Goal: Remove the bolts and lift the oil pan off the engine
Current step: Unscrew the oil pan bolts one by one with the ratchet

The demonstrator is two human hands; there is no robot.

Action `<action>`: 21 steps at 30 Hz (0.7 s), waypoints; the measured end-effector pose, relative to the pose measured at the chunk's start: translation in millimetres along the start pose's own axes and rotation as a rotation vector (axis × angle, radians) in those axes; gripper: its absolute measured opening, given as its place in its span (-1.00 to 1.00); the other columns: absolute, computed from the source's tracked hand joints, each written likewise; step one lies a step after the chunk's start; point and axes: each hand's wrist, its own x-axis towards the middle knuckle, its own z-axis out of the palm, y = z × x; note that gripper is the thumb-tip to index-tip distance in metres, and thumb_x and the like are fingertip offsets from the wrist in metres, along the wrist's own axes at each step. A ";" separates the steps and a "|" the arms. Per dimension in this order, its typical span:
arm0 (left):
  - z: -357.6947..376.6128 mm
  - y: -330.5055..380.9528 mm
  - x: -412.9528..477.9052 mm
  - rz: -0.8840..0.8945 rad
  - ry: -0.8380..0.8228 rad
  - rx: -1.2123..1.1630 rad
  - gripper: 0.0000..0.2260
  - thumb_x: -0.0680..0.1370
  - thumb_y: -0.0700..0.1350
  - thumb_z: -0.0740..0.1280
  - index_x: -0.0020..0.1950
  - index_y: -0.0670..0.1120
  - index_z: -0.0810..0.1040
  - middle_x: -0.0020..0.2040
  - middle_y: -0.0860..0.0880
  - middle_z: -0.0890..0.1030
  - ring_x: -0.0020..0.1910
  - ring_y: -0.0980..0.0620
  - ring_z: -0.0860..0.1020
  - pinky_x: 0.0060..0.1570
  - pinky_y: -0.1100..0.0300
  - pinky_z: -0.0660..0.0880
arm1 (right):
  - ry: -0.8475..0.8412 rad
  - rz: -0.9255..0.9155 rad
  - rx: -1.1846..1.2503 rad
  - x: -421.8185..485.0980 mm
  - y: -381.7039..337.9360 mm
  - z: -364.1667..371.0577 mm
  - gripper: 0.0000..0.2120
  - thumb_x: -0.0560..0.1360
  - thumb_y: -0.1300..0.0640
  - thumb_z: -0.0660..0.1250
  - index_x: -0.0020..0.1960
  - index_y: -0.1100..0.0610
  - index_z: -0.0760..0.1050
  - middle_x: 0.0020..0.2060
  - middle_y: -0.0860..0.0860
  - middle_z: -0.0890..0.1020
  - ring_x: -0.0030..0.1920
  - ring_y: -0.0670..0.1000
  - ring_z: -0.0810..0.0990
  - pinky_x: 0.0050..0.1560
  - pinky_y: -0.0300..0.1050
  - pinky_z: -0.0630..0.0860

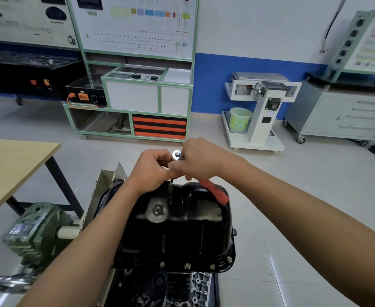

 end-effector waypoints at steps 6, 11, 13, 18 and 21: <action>-26.3 -0.9 13.6 -0.172 -0.434 0.125 -0.77 0.48 -0.38 0.48 0.04 -0.10 0.69 -0.01 0.03 0.74 0.01 0.13 0.67 0.13 0.16 0.57 | -0.160 -0.086 -0.377 -6.0 -1.9 -23.6 -0.84 0.54 0.04 0.40 0.11 0.02 0.63 -0.21 -0.02 0.63 -0.27 0.04 0.64 -0.23 -0.10 0.50; -38.1 -11.4 52.8 -0.399 -0.691 0.503 -0.65 0.57 -0.34 0.24 0.18 0.01 0.67 0.12 0.04 0.68 0.16 0.01 0.59 0.23 0.10 0.52 | -0.015 -0.107 -0.394 3.5 8.0 -16.7 -0.50 0.46 0.39 0.23 0.25 -0.06 0.59 0.07 0.01 0.59 0.02 0.16 0.58 -0.34 -0.09 0.37; -28.7 -20.8 63.1 -0.428 -0.829 0.689 -0.63 0.59 -0.31 0.21 0.28 -0.04 0.65 0.13 -0.10 0.67 0.05 -0.07 0.56 0.18 0.02 0.54 | 0.023 -0.185 -0.303 10.3 12.6 -14.3 -0.46 0.45 0.43 0.22 0.28 -0.03 0.59 0.21 -0.05 0.60 0.19 0.09 0.56 -0.15 0.01 0.52; -18.6 -42.8 77.0 -0.291 -1.061 0.844 -0.57 0.55 -0.34 0.21 0.32 0.00 0.63 0.08 -0.19 0.70 -0.08 -0.03 0.54 0.05 0.06 0.52 | 0.117 -0.270 -0.032 24.4 21.0 -9.2 -0.54 0.35 0.49 0.20 0.08 0.15 0.67 0.14 0.02 0.63 0.16 0.06 0.53 0.15 -0.01 0.46; -14.9 -55.8 82.3 -0.210 -1.078 0.875 -0.64 0.53 -0.32 0.26 0.25 -0.07 0.64 0.05 -0.24 0.68 -0.07 -0.17 0.57 0.08 -0.05 0.53 | 0.170 -0.189 0.139 30.8 26.3 -8.6 -0.58 0.32 0.51 0.18 -0.03 0.19 0.67 -0.03 0.02 0.64 0.01 0.06 0.56 0.07 0.04 0.50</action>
